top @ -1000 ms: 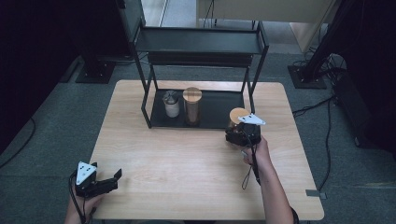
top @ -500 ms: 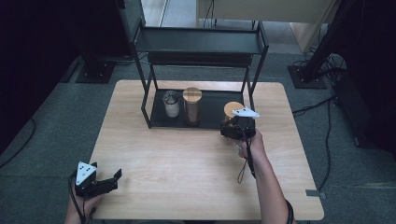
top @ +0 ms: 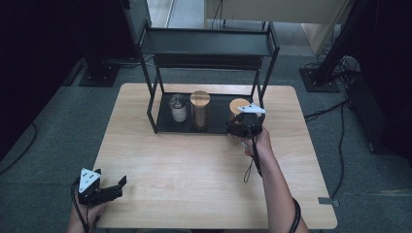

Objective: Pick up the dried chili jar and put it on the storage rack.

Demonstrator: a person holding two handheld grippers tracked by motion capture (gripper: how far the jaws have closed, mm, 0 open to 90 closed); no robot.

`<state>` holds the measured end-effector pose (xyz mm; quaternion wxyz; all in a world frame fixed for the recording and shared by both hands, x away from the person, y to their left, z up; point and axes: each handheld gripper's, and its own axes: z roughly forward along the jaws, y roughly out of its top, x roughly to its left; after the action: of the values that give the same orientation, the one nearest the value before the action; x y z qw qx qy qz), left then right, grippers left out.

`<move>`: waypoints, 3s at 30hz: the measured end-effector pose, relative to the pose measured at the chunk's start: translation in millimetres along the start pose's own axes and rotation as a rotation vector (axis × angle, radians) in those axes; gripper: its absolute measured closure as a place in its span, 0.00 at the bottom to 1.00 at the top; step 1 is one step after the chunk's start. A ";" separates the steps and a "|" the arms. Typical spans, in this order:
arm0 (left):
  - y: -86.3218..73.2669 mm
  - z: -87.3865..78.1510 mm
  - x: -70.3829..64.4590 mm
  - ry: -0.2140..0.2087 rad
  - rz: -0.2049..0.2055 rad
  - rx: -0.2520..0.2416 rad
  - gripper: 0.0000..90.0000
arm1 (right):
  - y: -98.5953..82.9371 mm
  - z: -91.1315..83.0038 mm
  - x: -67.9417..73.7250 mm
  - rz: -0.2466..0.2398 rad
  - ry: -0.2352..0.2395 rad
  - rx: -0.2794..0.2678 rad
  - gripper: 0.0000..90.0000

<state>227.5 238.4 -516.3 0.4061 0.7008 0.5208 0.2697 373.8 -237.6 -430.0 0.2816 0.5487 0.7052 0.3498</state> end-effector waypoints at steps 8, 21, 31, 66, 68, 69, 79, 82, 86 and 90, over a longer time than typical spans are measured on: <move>-0.1 -0.2 0.0 0.000 -0.001 -0.003 0.00 | 8.3 9.8 0.0 0.013 -0.013 0.005 0.27; -0.2 -0.4 0.3 -0.003 -0.005 -0.004 0.00 | 17.1 34.6 -0.6 0.019 -0.042 0.033 0.27; -0.2 -0.3 0.4 -0.005 -0.007 -0.004 0.00 | 20.1 50.8 1.1 0.022 -0.036 0.039 0.27; -0.4 -0.8 0.0 0.000 -0.003 -0.008 0.00 | -21.9 40.9 3.5 0.054 0.097 0.000 0.00; -0.4 -0.8 -0.1 0.001 -0.002 -0.008 0.00 | -25.9 40.4 5.3 0.032 0.092 0.002 0.00; -0.4 -0.7 -0.2 0.002 -0.002 -0.008 0.00 | -28.0 40.2 6.2 0.022 0.089 0.004 0.00; -0.3 -0.4 -0.3 0.003 0.002 -0.005 0.00 | -52.0 37.0 7.6 -0.005 0.078 0.002 0.00; -0.3 -0.4 -0.4 0.003 0.002 -0.005 0.00 | -58.7 34.5 5.6 -0.002 0.082 0.000 0.00; -0.3 -0.5 -0.3 0.004 0.003 -0.004 0.00 | -68.2 31.9 2.4 -0.010 0.071 0.007 0.00; -0.2 -0.2 -0.5 0.006 0.004 -0.003 0.00 | -77.4 30.1 -1.8 -0.019 0.043 0.016 0.00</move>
<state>227.0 237.9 -516.3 0.4051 0.7003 0.5203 0.2733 353.1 -245.6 -510.0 0.2652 0.5364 0.7191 0.3533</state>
